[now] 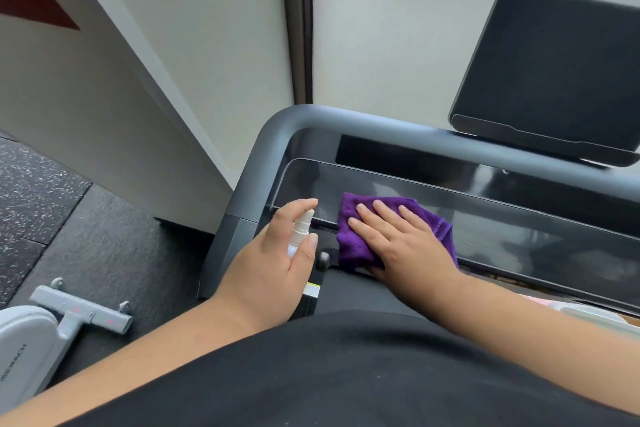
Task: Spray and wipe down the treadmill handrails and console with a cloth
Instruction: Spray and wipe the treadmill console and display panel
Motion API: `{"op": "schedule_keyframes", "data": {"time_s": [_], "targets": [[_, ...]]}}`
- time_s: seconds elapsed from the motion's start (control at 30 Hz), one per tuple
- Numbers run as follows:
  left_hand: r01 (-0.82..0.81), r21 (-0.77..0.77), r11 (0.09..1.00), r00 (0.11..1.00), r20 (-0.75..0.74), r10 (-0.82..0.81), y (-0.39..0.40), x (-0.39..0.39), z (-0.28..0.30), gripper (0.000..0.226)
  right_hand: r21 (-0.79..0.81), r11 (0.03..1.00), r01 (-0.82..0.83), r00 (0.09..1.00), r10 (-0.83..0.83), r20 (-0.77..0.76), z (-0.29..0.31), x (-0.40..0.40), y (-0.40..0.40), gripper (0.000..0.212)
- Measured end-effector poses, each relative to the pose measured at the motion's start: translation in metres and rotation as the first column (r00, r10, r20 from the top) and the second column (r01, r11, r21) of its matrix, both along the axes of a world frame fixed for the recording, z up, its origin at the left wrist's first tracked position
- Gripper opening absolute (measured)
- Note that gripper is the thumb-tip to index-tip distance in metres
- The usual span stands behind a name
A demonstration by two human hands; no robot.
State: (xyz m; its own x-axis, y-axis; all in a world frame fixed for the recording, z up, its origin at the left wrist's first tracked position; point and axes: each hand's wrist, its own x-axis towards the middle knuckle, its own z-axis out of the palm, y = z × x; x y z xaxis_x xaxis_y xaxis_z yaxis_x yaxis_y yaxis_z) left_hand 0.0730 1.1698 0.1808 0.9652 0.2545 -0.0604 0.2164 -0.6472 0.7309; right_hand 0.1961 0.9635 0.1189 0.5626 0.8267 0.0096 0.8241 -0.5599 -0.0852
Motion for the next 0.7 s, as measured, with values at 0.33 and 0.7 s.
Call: {"op": "schedule_keyframes", "data": {"time_s": [0.33, 0.7], "targets": [[-0.103, 0.042, 0.994, 0.994, -0.041, 0.105, 0.011, 0.045, 0.016, 0.039, 0.234, 0.972, 0.019, 0.998, -0.005, -0.063, 0.040, -0.006, -0.014, 0.076], [0.089, 0.203, 0.975, 0.978, -0.203, -0.047, 0.004, 0.091, -0.004, 0.037, 0.267, 0.962, -0.061, 0.983, 0.105, -0.152, 0.044, -0.022, -0.029, 0.075]]}}
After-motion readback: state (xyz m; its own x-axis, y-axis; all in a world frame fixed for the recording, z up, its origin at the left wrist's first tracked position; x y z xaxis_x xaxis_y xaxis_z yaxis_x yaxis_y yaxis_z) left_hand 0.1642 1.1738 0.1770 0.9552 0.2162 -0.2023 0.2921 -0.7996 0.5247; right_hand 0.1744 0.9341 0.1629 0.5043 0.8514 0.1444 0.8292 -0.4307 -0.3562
